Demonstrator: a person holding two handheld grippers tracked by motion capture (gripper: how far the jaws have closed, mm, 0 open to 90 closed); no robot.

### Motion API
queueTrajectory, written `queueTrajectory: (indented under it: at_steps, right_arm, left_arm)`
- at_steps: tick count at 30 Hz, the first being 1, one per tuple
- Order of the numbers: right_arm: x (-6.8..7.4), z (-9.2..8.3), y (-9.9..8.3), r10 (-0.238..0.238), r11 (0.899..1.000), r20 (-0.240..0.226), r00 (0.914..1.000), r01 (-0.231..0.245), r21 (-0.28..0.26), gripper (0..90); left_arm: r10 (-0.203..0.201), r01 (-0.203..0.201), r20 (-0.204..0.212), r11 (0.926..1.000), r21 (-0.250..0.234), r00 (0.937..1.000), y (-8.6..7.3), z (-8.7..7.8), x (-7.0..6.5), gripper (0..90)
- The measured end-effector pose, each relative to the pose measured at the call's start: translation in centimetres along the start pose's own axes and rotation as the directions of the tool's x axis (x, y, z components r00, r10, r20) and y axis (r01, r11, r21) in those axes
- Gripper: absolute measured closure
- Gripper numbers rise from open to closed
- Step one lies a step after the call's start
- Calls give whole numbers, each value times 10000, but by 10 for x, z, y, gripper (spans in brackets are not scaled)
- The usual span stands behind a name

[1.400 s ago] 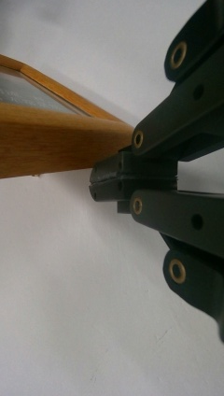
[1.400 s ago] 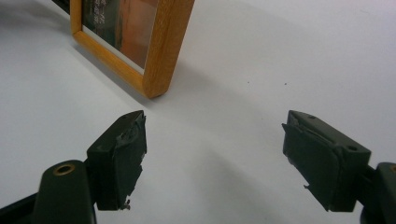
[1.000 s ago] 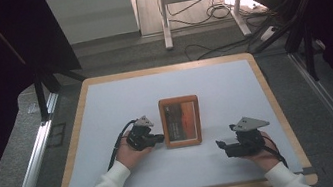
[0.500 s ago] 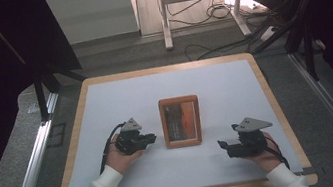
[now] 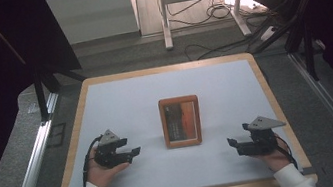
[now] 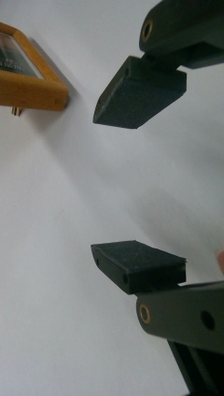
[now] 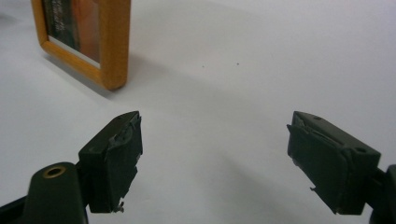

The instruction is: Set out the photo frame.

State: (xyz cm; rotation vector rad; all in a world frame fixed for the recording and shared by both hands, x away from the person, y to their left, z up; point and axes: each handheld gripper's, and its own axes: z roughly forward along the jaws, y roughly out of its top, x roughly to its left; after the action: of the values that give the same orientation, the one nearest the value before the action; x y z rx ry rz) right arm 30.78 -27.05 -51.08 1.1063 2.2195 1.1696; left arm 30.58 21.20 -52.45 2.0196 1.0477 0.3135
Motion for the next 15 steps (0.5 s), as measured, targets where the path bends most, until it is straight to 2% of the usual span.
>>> queueTrajectory:
  at_steps: [5,10,15]
  right_arm:
    - [-1,0,0,193,9998,-103,9998,-193,-21,179]
    - [-1,1,0,206,9998,-88,9997,-206,-40,176]
    - [-1,1,0,139,9999,-101,9999,-140,-60,166]
  left_arm:
    - [8,-8,36,10000,-26,10000,-2,-1,1,322]
    - [211,-211,39,9998,71,9998,-2,2,-2,312]
    - [201,-201,-9,9998,43,9998,-2,2,-2,298]
